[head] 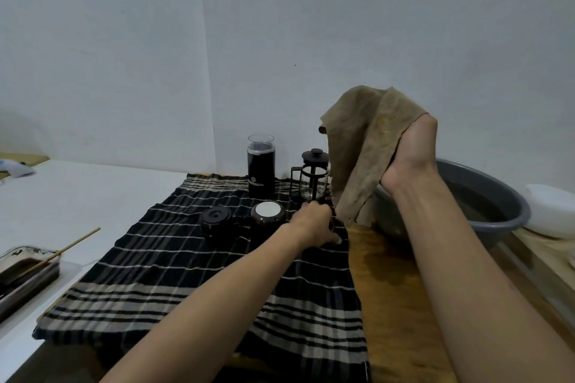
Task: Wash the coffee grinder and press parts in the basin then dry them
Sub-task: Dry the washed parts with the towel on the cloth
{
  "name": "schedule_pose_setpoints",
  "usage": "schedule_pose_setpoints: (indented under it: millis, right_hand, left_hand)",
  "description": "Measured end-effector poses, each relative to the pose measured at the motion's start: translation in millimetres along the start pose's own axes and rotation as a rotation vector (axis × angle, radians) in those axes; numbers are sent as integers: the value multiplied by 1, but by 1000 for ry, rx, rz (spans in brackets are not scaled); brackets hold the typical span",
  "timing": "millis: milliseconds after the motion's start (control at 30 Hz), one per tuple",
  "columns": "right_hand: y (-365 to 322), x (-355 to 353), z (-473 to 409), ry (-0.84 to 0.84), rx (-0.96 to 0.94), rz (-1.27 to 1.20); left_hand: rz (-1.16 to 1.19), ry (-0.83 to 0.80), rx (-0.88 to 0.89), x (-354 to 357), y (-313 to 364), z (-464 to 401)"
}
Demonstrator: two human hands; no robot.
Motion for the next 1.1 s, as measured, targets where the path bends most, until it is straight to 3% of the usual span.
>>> schedule_pose_setpoints:
  millis: [233, 367, 467, 633, 767, 933, 1100]
  right_hand:
    - [2, -16, -2, 6, 25, -67]
    - [9, -22, -4, 42, 49, -261]
    - [17, -22, -4, 71, 46, -384]
    - [42, -13, -3, 91, 111, -381]
    - [66, -2, 4, 64, 147, -283]
    - [84, 6, 14, -43, 153, -151]
    - [108, 37, 22, -125, 23, 129]
  left_hand:
    - [-27, -27, -15, 24, 0, -2]
    - [-16, 143, 59, -29, 4, 7]
    - [-25, 237, -8, -82, -14, 23]
    - [-8, -85, -149, -74, -64, 57]
    - [237, 94, -129, -70, -90, 71]
    - [946, 479, -149, -108, -110, 77]
    - [1362, 513, -169, -113, -93, 66]
Point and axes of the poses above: each hand's wrist, its own z-axis away from the middle knuckle, its own x-axis out of the palm, y = z × x, the point moved 8 cm from there along -z, towards the middle knuckle, and after that the axes turned 6 degrees about x, right-handed, at the moved point
